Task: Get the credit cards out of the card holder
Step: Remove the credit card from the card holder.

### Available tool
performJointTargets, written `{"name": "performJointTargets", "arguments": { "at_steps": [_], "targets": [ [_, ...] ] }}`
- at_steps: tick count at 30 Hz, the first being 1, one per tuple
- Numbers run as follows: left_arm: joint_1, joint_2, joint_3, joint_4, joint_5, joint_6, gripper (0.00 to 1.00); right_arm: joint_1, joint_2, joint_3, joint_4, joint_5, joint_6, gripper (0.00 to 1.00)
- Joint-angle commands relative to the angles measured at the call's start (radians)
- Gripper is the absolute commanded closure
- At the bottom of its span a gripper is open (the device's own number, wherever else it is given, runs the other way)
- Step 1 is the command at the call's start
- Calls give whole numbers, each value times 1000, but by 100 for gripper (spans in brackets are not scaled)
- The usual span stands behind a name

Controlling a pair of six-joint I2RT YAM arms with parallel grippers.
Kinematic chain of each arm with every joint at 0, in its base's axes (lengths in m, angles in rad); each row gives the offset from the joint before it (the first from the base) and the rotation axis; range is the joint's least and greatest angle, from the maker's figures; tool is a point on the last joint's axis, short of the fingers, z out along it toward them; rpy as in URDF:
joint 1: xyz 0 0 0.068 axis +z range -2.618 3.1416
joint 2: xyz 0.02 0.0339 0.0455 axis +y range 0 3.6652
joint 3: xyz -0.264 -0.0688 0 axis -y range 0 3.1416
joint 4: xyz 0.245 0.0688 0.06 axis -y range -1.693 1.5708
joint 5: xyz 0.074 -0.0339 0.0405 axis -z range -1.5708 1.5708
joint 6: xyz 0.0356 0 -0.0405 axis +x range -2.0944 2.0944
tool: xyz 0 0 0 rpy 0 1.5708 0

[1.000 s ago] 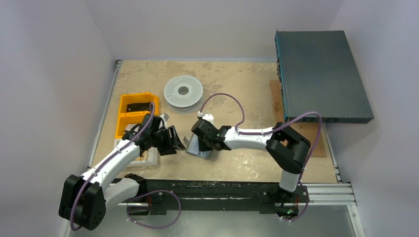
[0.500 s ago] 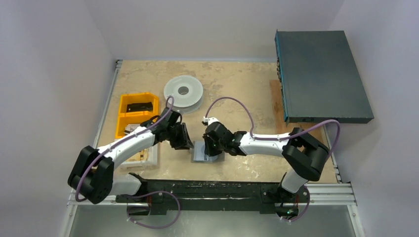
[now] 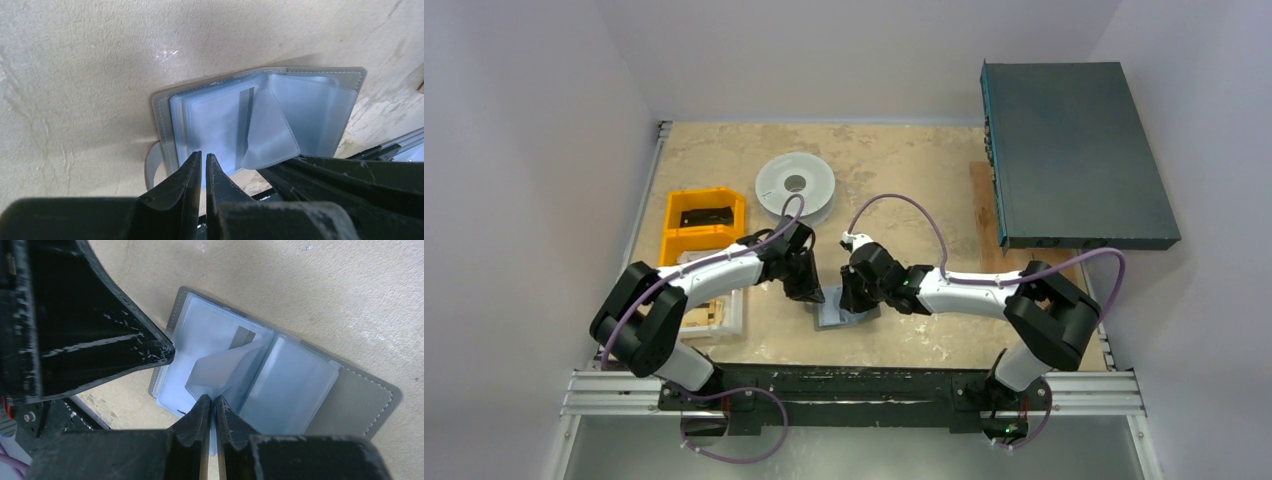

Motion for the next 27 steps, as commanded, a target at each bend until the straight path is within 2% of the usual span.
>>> {"name": "performJointTargets", "arguments": {
  "at_steps": [1,6,10,13,18,22,27],
  "targets": [
    [-21,39,36,71,-9,-21,94,-8,-40,-6,70,-39,12,93],
    [-44,67,47,92,-12,-28,95,-11,-65,-9,68,-46,27,83],
    [-61,73,63,99,-7,-26,96,-12,-105,14,28,-32,27,65],
    [-76,65,77,104,1,-25,95,-13,-157,33,-48,8,34,55],
    [-107,76,96,176,58,-38,93,-12,-254,32,-130,70,64,55],
    [-124,148,125,224,107,-62,92,-12,-314,-3,-141,77,94,57],
    [-129,219,149,268,145,-93,91,-12,-298,-44,-103,42,120,63]
  ]
}}
